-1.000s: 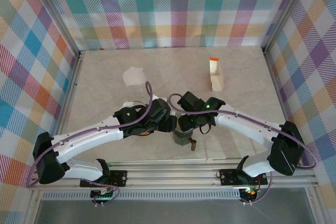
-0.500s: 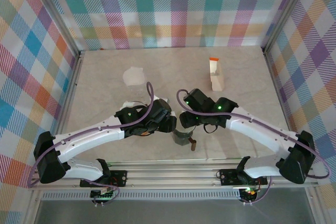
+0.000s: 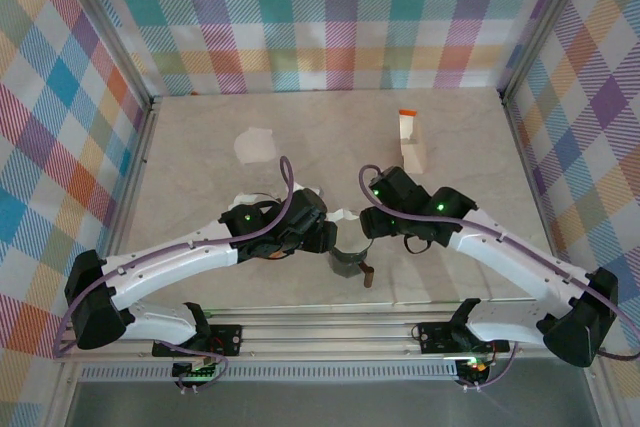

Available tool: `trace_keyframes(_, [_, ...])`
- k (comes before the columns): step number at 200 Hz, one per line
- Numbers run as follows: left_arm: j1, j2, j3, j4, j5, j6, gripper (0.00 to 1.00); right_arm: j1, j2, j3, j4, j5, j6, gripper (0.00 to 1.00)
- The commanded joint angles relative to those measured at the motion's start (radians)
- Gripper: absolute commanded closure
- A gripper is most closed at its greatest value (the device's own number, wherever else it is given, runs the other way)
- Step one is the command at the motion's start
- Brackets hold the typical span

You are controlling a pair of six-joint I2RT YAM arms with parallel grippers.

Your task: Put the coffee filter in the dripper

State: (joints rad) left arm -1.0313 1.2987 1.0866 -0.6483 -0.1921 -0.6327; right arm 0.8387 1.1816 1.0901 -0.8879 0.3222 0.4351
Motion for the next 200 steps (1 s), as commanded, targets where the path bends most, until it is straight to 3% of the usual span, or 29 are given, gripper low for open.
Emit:
trace_keyframes(1, [0.01,0.011,-0.008,-0.009,0.003,-0.002,0.36,-0.004,-0.011,-0.013,-0.023,0.026,0.016,0.27])
trace_keyframes(28, [0.01,0.009,-0.004,-0.015,-0.001,-0.001,0.36,-0.004,-0.022,-0.001,-0.007,0.009,-0.006,0.27])
trace_keyframes(88, [0.01,0.009,0.004,-0.021,-0.005,0.001,0.35,-0.003,-0.019,0.015,0.108,-0.161,-0.105,0.26])
trace_keyframes(156, [0.01,0.017,0.01,-0.023,0.0,0.001,0.35,-0.041,0.079,0.049,0.1,-0.097,-0.058,0.26])
trace_keyframes(200, [0.01,0.017,0.013,-0.023,0.001,0.001,0.35,-0.042,0.005,0.022,0.14,-0.157,-0.081,0.24])
